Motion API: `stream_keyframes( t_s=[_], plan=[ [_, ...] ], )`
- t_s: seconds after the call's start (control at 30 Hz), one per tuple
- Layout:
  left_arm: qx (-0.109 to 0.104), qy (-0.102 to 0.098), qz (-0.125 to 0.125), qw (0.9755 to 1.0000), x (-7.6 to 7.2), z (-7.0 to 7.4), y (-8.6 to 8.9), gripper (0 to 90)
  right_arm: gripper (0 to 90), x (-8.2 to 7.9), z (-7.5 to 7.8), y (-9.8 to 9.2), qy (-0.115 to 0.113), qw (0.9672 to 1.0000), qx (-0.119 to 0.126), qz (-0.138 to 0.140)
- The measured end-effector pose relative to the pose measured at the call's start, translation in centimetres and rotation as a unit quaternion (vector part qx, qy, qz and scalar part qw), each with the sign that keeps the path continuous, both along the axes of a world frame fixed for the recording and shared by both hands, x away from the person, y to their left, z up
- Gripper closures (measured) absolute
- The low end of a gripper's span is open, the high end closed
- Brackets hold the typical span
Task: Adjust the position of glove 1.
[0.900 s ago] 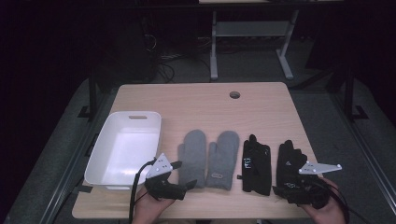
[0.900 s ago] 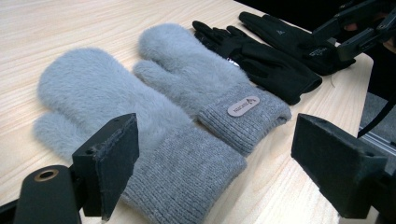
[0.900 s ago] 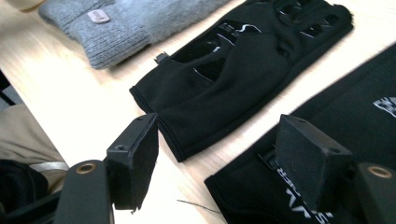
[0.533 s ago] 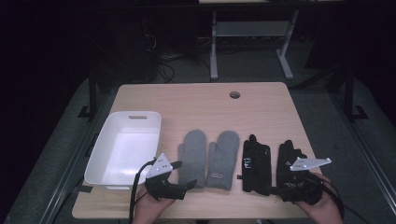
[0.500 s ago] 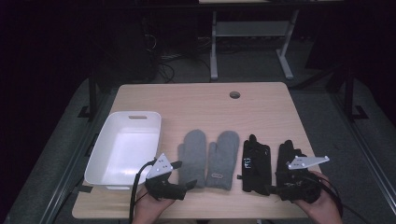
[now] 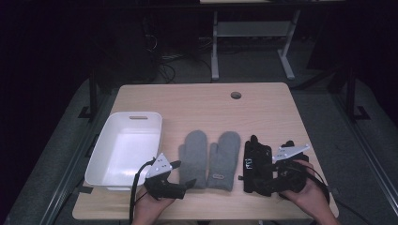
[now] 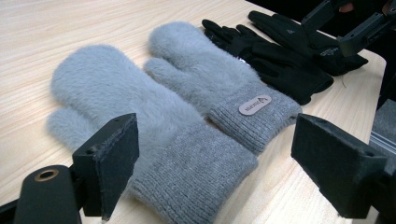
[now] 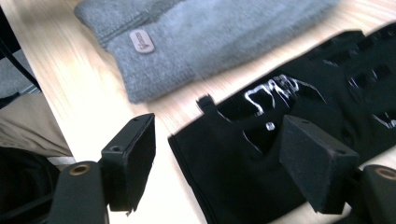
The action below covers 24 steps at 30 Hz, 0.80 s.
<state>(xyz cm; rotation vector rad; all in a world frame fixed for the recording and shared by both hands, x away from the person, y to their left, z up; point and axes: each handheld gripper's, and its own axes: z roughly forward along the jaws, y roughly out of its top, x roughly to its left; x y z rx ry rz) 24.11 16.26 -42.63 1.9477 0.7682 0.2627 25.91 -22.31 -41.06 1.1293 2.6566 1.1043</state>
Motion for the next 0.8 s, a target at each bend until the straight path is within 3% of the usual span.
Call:
stream_keyframes(
  t_s=[0.47,0.8],
  plan=[
    [0.003,0.002,-0.004,1.0,-0.1,-0.1,-0.2,15.2,26.3,2.0,1.4,3.0,-0.002,0.9986,-0.031,0.043],
    [0.004,0.0,-0.007,1.0,-0.1,-0.1,-0.3,15.1,26.3,3.1,2.4,4.3,-0.005,0.9975,-0.038,0.059]
  ],
)
